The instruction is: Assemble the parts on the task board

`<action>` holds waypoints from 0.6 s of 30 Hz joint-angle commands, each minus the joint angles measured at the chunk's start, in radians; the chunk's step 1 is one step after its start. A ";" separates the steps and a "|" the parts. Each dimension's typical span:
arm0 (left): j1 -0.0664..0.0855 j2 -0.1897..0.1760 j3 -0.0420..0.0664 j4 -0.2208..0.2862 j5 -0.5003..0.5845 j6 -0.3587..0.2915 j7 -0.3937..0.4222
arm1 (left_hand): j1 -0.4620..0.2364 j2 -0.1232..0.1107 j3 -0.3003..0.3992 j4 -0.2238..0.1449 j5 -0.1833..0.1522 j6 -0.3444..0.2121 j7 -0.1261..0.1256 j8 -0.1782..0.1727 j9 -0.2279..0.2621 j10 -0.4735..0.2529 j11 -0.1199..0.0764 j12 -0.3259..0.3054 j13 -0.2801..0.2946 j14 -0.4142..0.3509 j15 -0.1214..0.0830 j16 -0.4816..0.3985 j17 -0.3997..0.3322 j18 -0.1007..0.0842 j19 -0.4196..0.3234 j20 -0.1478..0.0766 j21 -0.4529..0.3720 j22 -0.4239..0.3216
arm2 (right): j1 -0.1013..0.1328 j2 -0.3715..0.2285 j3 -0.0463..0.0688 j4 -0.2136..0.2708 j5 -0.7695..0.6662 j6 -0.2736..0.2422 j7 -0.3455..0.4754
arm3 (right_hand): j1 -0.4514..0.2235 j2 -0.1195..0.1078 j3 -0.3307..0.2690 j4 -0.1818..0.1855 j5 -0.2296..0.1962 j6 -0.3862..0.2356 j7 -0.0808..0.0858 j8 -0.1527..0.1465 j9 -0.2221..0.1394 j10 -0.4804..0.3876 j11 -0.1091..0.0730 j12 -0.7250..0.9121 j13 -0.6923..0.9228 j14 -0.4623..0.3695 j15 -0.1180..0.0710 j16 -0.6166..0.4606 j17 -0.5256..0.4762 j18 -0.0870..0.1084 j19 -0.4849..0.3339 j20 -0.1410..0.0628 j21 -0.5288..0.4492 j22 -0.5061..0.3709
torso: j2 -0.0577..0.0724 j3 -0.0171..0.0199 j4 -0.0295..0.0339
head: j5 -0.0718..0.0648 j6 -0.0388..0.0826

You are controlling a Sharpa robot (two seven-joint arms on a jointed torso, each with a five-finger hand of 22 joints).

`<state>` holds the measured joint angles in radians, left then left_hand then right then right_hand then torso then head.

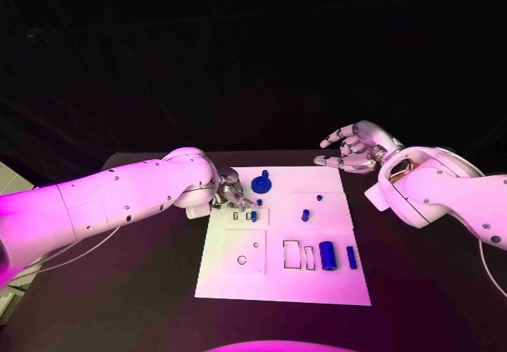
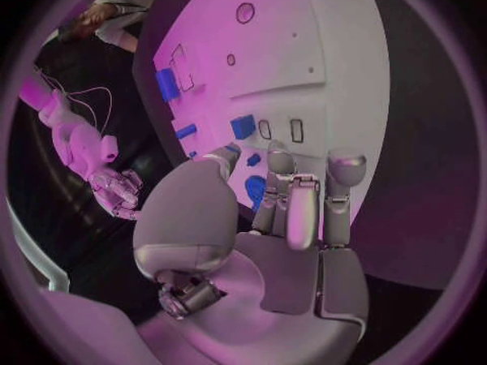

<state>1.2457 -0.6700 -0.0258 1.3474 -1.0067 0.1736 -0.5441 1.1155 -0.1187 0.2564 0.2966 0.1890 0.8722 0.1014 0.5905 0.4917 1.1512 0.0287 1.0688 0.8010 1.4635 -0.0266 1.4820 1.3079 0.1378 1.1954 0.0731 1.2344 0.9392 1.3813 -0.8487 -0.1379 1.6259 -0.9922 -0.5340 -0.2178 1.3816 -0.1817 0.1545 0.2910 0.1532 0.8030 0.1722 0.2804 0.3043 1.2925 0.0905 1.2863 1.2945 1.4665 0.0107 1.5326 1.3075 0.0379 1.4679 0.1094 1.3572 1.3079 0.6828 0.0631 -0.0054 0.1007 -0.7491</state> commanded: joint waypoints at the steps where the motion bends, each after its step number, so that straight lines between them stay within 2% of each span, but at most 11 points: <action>1: 0.003 0.007 -0.001 0.001 -0.019 0.044 -0.020 | -0.008 0.001 -0.007 -0.002 -0.005 -0.006 0.002 0.004 0.001 -0.003 0.002 0.001 -0.001 0.036 -0.004 0.004 0.040 -0.015 0.006 0.002 0.006 0.001 | 0.001 0.003 0.000 -0.004 -0.002 0.019 -0.011 | -0.011 0.008 -0.011 0.001 0.002 -0.004 0.002 0.005 -0.001 -0.009 0.000 0.002 -0.004 0.078 0.004 -0.007 0.159 0.014 -0.001 0.007 -0.008 0.123 | -0.001 -0.0005 0.0010 | -0.002 -0.005; 12: 0.003 0.014 -0.002 0.010 -0.012 0.039 -0.017 | -0.016 0.008 -0.012 -0.002 -0.007 -0.008 0.002 0.008 0.011 -0.001 0.002 0.007 0.006 0.040 -0.004 0.009 0.052 -0.017 0.011 0.002 0.015 0.012 | 0.001 0.007 0.000 -0.014 -0.003 0.018 -0.013 | -0.012 0.009 -0.013 0.001 0.002 -0.004 0.002 0.005 -0.001 -0.010 0.000 0.001 -0.006 0.077 0.004 -0.007 0.158 0.015 -0.002 0.007 -0.010 0.122 | -0.002 -0.0021 0.0034 | -0.003 -0.015; 18: 0.003 0.015 -0.002 0.013 -0.007 0.037 -0.015 | -0.017 0.010 -0.013 -0.002 -0.007 -0.008 0.002 0.009 0.014 0.000 0.001 0.008 0.007 0.040 -0.004 0.009 0.052 -0.017 0.012 0.002 0.017 0.015 | 0.001 0.009 0.000 -0.016 -0.010 0.020 -0.018 | -0.012 0.011 -0.016 0.001 0.002 -0.004 0.002 0.006 -0.001 -0.010 0.000 0.001 -0.007 0.077 0.003 -0.008 0.157 0.015 -0.002 0.007 -0.011 0.122 | -0.002 -0.0022 0.0049 | -0.004 -0.016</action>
<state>1.2461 -0.6579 -0.0276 1.3569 -1.0168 0.1972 -0.5586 1.1057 -0.1089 0.2482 0.2937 0.1855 0.8722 0.1015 0.5951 0.5050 1.1510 0.0288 1.0726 0.8076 1.4634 -0.0266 1.4860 1.3077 0.1379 1.1993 0.0769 1.2452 0.9534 1.3816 -0.8412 -0.1380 1.6102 -0.9924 -0.5281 -0.2327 1.3750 -0.1751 0.1448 0.2896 0.1531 0.8031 0.1721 0.2804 0.3044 1.2890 0.0940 1.2863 1.2895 1.4665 0.0107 1.5286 1.3073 0.0378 1.4679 0.1094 1.3525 1.3077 0.6809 0.0610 -0.0016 0.0973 -0.7644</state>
